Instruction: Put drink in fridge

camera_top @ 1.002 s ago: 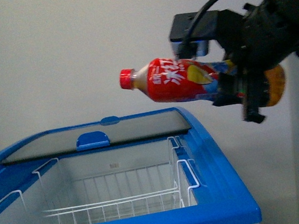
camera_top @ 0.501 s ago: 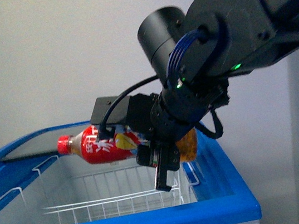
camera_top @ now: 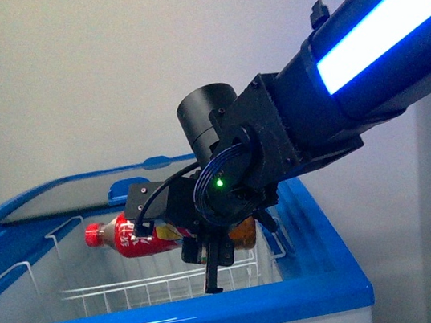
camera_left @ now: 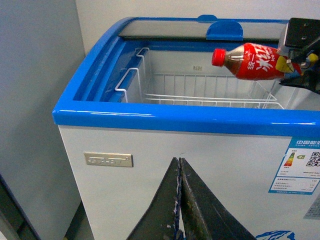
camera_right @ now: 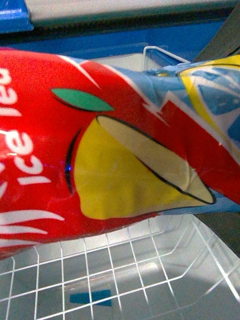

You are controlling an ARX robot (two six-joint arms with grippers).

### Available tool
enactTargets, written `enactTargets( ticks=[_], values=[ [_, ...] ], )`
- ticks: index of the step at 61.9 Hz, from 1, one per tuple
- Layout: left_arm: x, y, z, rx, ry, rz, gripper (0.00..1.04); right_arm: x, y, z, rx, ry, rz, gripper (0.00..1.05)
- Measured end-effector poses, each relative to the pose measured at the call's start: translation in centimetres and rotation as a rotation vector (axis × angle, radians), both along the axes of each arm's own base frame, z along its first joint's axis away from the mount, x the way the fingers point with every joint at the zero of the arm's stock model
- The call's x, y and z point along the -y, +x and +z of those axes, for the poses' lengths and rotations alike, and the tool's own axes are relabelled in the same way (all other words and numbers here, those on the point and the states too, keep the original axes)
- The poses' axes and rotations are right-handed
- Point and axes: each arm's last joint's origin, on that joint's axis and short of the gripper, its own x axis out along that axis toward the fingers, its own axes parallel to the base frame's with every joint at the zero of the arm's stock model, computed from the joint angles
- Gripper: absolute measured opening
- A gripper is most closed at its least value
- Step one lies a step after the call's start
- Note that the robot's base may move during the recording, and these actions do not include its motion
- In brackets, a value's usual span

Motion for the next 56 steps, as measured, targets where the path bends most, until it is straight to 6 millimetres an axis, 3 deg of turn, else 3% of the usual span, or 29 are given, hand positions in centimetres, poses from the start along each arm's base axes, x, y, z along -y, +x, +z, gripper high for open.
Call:
enactTargets(
  ticks=[20, 32, 44, 56],
  values=[
    [0.0, -0.8, 0.1, 0.006, 0.000, 0.000, 0.03, -1.3, 3.0, -1.5, 0.023, -0.004, -0.005, 0.41],
    [0.0, -1.2, 0.1, 0.006, 0.000, 0.000, 0.03, -2.1, 4.2, -4.3, 0.006, -0.022, -0.017, 0.41],
    [0.0, -1.6, 0.1, 0.006, 0.000, 0.000, 0.03, -2.8, 4.7, -7.4, -0.011, -0.042, -0.026, 0.41],
    [0.0, -2.1, -0.1, -0.008, 0.000, 0.000, 0.03, -3.7, 4.3, -8.7, -0.030, -0.049, -0.006, 0.41]
  ],
)
